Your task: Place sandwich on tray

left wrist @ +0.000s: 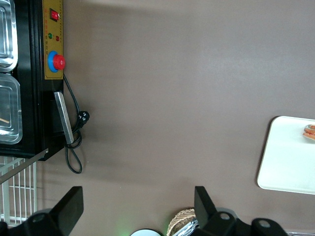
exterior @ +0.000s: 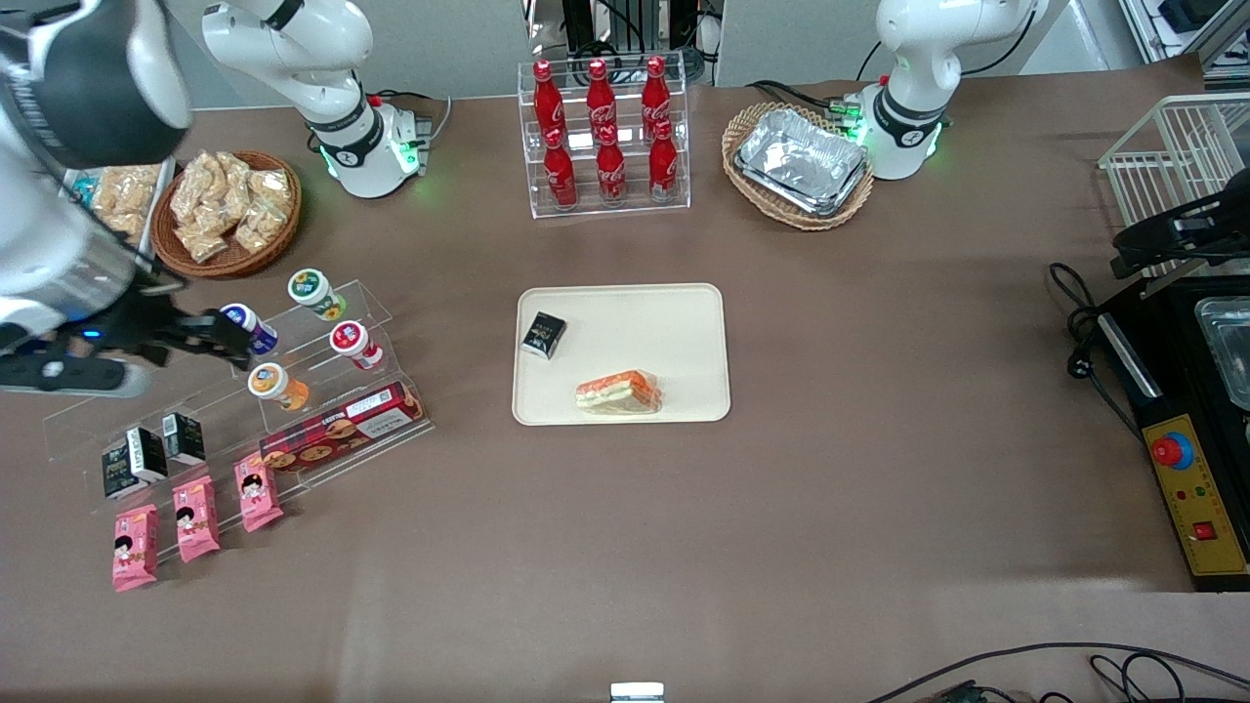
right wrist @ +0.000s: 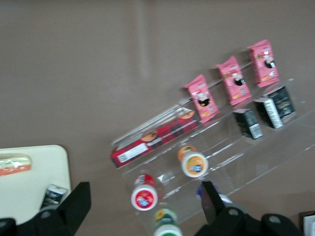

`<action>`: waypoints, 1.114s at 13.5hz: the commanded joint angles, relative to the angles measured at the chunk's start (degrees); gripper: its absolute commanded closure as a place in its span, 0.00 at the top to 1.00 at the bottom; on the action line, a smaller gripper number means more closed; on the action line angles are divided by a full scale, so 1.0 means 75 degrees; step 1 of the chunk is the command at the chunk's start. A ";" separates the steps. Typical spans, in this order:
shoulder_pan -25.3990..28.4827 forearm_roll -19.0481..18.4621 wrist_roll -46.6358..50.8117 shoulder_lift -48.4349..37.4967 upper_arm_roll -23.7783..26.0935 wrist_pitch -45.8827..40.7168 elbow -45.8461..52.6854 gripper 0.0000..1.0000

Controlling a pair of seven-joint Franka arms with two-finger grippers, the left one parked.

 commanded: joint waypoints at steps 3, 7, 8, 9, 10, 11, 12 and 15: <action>-0.1072 0.0026 -0.1632 -0.0160 0.0077 0.0084 -0.0179 1.00; -0.1401 0.0026 -0.1434 -0.0031 0.0065 0.0096 -0.0062 1.00; -0.1517 0.0037 -0.1235 0.0027 0.0077 0.0096 -0.0062 1.00; -0.1414 0.0061 -0.1059 0.0120 -0.0028 0.0096 -0.0039 1.00; -0.1077 0.0073 -0.0988 0.0075 -0.0365 0.0084 -0.0027 1.00; -0.0377 0.0061 -0.1034 0.0086 -0.1146 0.0084 -0.0027 1.00; 0.0140 0.0096 -0.1080 0.0086 -0.1873 0.0096 -0.0039 1.00; 0.0181 0.0096 -0.1245 0.0121 -0.2033 0.0096 -0.0027 1.00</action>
